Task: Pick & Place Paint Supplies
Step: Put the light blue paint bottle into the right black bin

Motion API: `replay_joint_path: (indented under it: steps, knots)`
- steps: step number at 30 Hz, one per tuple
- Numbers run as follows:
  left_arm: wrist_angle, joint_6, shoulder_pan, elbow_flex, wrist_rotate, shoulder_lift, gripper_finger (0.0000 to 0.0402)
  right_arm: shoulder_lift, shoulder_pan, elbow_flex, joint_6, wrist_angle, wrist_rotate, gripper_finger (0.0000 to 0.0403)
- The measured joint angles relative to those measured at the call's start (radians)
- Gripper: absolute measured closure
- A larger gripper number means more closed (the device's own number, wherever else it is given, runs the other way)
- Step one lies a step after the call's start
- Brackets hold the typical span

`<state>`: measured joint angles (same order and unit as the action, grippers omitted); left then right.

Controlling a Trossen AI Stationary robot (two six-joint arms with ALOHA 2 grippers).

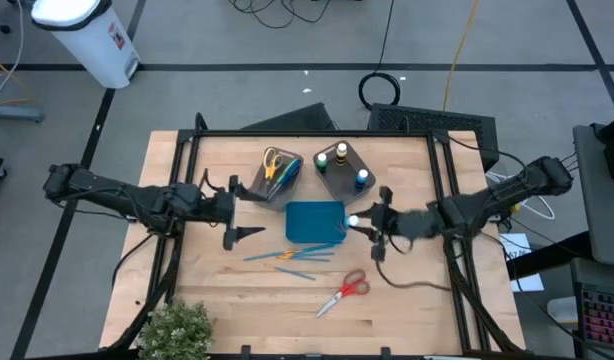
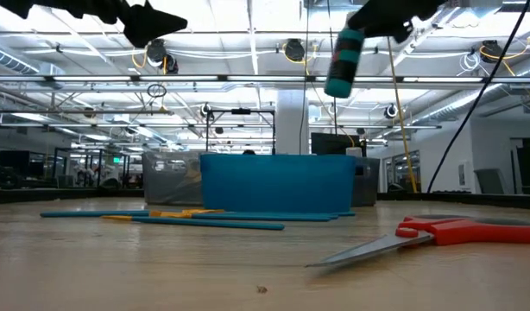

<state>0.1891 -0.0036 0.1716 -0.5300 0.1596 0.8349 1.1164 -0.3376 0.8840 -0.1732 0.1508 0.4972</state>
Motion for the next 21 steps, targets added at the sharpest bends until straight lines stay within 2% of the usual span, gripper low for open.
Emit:
replay_joint_path:
  steps: [3, 11, 16, 21]
  knots:
    - [0.039, -0.002, -0.007, 0.021, 0.0, -0.005, 0.0027, -0.001, 0.118, 0.018, 0.015, -0.016, -0.131, 0.0298]
    - [0.049, -0.002, -0.01, 0.027, 0.0, -0.005, 0.0032, 0.006, 0.421, 0.025, 0.04, -0.004, -0.329, 0.0298]
    - [0.049, -0.005, -0.01, 0.027, 0.0, -0.005, 0.0023, 0.036, 0.521, 0.025, 0.08, 0.003, -0.349, 0.0298]
    - [0.049, -0.004, -0.01, 0.027, 0.0, -0.004, 0.0022, 0.077, 0.549, 0.026, 0.084, 0.025, -0.352, 0.0298]
